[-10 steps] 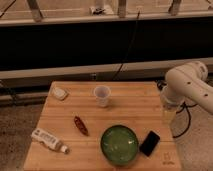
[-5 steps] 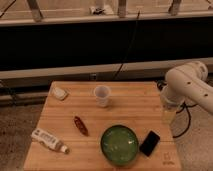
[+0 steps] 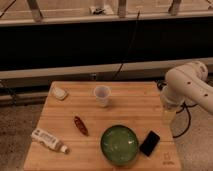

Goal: Pick up the ceramic cup

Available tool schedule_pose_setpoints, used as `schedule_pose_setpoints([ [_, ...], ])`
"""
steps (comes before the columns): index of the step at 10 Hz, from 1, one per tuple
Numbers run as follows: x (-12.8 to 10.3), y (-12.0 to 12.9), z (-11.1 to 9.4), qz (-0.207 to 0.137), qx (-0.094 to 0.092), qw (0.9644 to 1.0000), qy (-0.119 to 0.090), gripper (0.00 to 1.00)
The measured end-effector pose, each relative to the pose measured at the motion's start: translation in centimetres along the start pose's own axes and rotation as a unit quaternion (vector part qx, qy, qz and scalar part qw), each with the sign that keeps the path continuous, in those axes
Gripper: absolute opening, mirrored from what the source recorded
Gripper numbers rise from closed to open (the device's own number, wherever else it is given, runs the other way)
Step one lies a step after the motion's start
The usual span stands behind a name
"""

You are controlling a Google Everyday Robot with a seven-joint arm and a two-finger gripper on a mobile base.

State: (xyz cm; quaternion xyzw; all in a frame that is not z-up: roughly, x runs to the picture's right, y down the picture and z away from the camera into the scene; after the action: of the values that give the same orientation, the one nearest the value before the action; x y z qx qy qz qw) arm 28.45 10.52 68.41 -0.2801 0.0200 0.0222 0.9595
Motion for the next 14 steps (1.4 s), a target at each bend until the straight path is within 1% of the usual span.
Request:
schedule_pose_setpoints([
  [1, 0.0, -0.1, 0.0, -0.002, 0.002, 1.0000, 0.002, 0.80],
  [3, -1.9, -2.4, -0.2, -0.025, 0.016, 0.9994, 0.018, 0.80],
  [4, -2.6, -3.4, -0.2, -0.032, 0.021, 0.9990, 0.021, 0.80],
  [5, -3.0, -4.1, -0.2, -0.040, 0.024, 0.9985, 0.029, 0.80],
  [7, -3.6, -4.3, -0.4, -0.050, 0.028, 0.9976, 0.039, 0.80],
  [10, -5.5, -6.9, -1.0, -0.080, 0.046, 0.9945, 0.048, 0.80],
  [12, -6.0, -7.3, -1.1, -0.097, 0.049, 0.9923, 0.059, 0.80],
  [14, -6.6, -7.6, -1.4, -0.114, 0.057, 0.9899, 0.063, 0.80],
])
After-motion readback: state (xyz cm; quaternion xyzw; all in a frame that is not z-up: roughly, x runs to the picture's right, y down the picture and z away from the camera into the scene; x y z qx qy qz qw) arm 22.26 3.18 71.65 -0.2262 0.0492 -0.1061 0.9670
